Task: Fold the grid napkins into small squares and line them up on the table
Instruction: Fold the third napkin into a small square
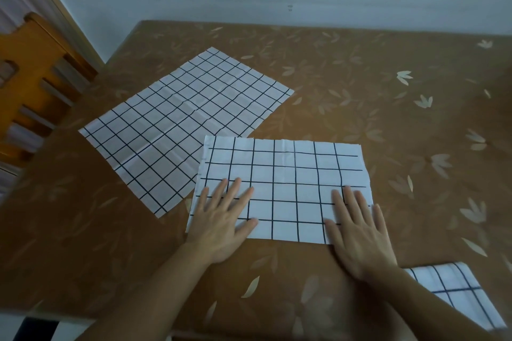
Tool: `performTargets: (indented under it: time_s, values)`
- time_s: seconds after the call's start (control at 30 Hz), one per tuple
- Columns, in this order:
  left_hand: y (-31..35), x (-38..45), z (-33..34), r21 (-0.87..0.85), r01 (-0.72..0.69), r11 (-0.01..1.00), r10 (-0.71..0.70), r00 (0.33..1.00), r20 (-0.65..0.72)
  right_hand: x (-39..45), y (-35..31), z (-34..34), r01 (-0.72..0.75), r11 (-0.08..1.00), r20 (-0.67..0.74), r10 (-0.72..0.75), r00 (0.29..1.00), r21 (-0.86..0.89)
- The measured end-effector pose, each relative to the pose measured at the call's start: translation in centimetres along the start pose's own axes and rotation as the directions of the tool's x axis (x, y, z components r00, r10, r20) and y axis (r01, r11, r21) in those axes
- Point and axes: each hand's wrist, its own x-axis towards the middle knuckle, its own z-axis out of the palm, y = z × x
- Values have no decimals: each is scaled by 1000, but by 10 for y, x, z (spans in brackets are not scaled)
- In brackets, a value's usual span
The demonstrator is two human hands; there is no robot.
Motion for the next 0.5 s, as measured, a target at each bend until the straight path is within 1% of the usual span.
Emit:
performTargets:
  time_s: [0.13,0.2,0.27,0.37,0.4,0.43,0.5]
  values:
    - [-29,-18,-2,24,45,999,-46,999,19,-1,0,-1,7,1000,-9,-7,1000,-1]
    - [-25,-22,-5,15,52,999,-52,999,5,0,0,0,13,1000,-7,-13,1000,-4]
    - [4,-19,-11,-35,-3,999,3,1000,0,1,0,0,14,1000,-2,-14,1000,-11]
    - [77,-14,-7,-141,-135,981,132,991,-27,0,0,-1,7,1000,7,-7,1000,-12]
    - [97,-12,-1,-135,-158,978,154,987,-37,1,0,-1,4,1000,9,-4,1000,-13]
    - [112,-11,4,-110,-159,981,158,987,-17,1,0,-1,3,1000,17,-3,1000,-12]
    - [122,-10,17,-28,-135,990,136,991,16,2,0,-3,22,1000,56,-22,998,2]
